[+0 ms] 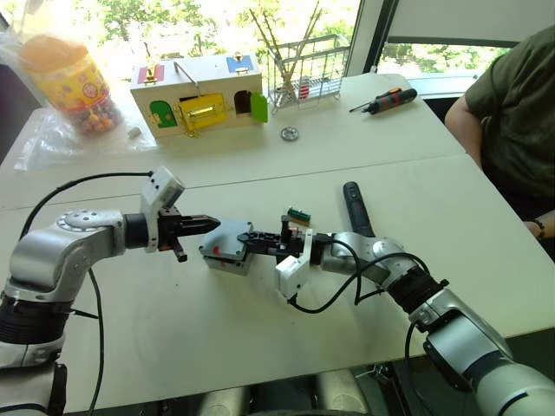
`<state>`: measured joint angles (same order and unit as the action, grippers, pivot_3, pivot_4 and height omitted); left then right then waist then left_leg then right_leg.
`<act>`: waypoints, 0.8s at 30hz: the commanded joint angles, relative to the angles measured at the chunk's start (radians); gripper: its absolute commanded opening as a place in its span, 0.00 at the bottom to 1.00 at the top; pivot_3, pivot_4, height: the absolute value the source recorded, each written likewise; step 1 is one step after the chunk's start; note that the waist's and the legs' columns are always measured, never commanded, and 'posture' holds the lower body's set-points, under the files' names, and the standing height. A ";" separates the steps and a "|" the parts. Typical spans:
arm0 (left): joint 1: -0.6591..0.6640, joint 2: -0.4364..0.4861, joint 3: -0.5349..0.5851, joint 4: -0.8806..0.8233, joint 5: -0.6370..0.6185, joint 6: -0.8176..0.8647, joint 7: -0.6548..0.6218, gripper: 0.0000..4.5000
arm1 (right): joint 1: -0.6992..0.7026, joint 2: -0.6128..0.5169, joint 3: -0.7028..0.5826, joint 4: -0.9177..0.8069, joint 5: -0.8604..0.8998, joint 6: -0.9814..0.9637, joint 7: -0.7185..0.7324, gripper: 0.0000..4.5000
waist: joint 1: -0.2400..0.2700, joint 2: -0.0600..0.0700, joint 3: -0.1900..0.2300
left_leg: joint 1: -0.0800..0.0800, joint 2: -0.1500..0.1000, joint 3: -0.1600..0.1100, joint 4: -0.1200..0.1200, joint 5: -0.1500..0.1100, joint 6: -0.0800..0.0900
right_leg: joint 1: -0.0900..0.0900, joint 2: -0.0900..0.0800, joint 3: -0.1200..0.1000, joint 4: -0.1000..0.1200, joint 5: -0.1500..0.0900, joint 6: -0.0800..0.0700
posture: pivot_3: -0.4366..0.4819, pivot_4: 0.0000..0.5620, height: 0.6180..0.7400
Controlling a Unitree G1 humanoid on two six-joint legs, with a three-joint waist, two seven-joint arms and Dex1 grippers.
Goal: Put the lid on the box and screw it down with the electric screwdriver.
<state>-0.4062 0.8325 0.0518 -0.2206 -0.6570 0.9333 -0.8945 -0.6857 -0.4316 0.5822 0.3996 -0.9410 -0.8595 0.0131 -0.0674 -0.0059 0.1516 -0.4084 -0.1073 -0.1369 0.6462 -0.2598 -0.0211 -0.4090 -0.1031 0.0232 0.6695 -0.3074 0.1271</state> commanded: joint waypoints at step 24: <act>0.074 -0.014 -0.183 -0.059 0.153 -0.131 -0.031 0.00 | 0.059 -0.033 0.016 -0.065 -0.021 0.029 -0.019 0.32 | 0.020 0.001 -0.002 | 0.003 0.000 0.000 0.000 0.000 0.000 | 0.004 0.000 0.001 -0.001 0.000 0.000 | 0.48 0.27 1.00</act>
<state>-0.3622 0.8179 -0.0743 -0.2950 -0.5412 0.7937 -0.9215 -0.6381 -0.4582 0.5812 0.3467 -0.9649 -0.8222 -0.0211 -0.0471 -0.0050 0.1500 -0.4048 -0.1074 -0.1365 0.6461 -0.2598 -0.0210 -0.4046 -0.1031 0.0241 0.6682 -0.3074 0.1271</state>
